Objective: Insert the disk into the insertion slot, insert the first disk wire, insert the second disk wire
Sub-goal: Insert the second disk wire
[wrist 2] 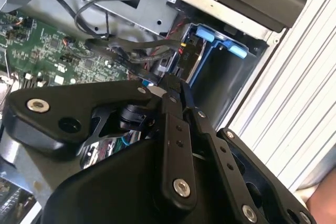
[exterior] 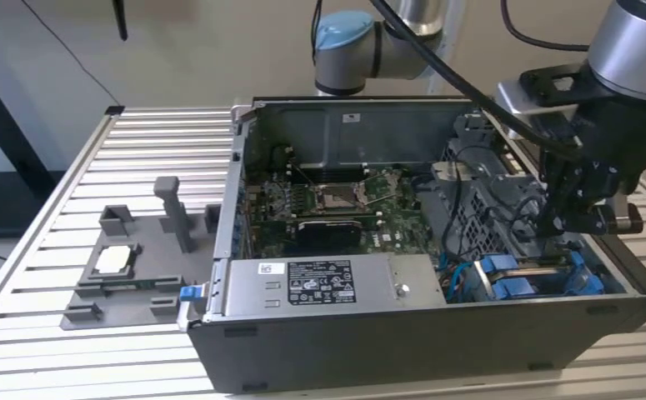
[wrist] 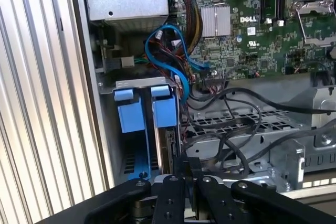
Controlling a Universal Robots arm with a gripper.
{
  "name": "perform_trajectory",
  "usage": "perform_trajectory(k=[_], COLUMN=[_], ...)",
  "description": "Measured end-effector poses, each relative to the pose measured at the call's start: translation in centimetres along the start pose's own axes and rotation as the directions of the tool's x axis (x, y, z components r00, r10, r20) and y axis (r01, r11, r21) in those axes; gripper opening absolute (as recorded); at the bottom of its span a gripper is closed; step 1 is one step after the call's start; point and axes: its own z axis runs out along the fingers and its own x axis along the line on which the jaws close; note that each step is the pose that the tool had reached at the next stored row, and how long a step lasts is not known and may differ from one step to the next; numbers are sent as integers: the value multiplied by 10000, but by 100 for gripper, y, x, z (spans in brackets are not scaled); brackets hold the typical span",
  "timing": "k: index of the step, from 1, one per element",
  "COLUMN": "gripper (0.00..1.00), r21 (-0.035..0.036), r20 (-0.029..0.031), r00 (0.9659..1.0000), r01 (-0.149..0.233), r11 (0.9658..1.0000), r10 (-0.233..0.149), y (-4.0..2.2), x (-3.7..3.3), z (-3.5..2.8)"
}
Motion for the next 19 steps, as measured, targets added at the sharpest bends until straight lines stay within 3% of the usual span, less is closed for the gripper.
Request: perform_trajectory(k=[4, 11, 19], gripper=[16, 16, 16], r21=[2, 2, 7], r20=[-9, -9, -7], r00=[10000, 10000, 10000], r01=[1, 0, 6], r11=[10000, 10000, 10000], r10=[-1, 0, -6], y=[8, 10, 13], x=[7, 8, 39], z=[53, 60, 111])
